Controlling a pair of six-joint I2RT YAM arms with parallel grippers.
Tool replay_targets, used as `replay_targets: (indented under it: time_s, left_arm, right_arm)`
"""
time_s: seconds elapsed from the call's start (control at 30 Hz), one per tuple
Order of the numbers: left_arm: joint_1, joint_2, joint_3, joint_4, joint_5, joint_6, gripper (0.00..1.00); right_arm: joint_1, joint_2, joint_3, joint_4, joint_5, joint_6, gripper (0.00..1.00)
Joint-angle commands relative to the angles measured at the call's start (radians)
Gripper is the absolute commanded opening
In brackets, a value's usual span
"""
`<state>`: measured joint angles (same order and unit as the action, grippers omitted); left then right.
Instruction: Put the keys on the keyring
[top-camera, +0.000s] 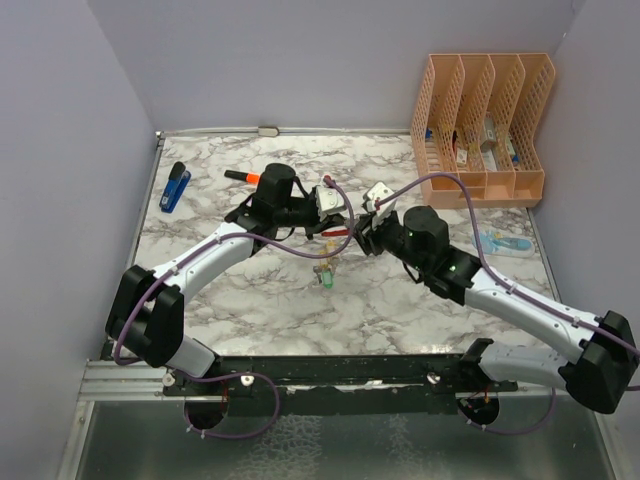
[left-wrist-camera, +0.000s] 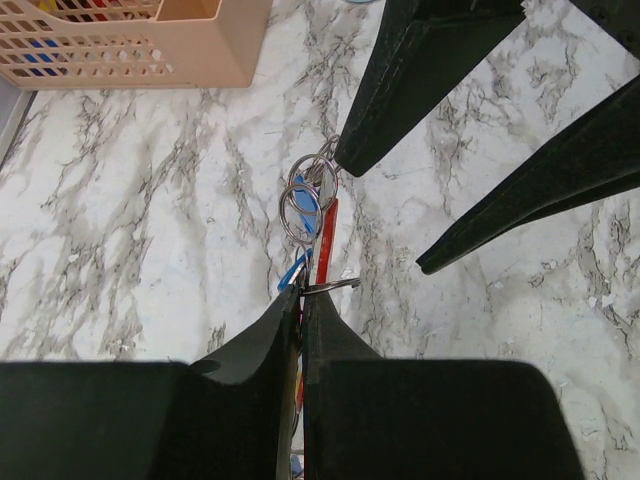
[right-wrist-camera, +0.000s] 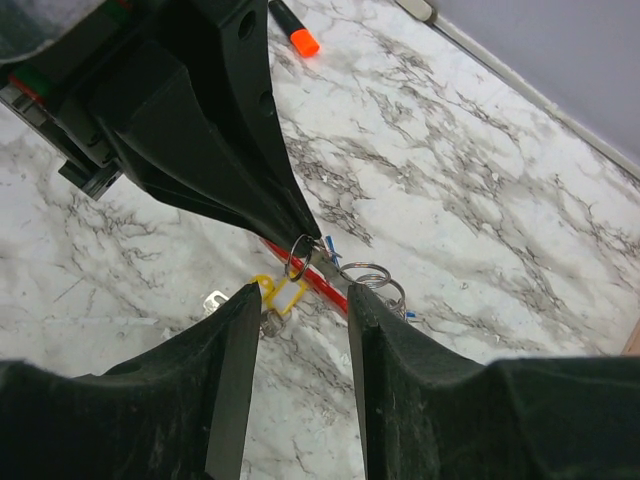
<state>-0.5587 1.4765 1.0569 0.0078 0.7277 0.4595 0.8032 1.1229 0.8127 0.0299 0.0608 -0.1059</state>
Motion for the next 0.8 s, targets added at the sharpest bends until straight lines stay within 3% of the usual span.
replay_targets:
  time_s: [0.0, 0.4, 0.77]
  left_arm:
    - [-0.005, -0.005, 0.051, -0.020, -0.012, 0.015, 0.00]
    - [-0.005, -0.003, 0.066, -0.017, 0.035, -0.091, 0.00]
    - [-0.004, 0.000, 0.097, -0.050, 0.028, -0.094, 0.00]
  right_arm:
    - [-0.004, 0.026, 0.015, 0.022, -0.046, 0.006, 0.41]
    - [-0.004, 0.075, 0.000, 0.106, -0.034, -0.006, 0.39]
    - [-0.004, 0.102, 0.000, 0.109, 0.001, -0.016, 0.34]
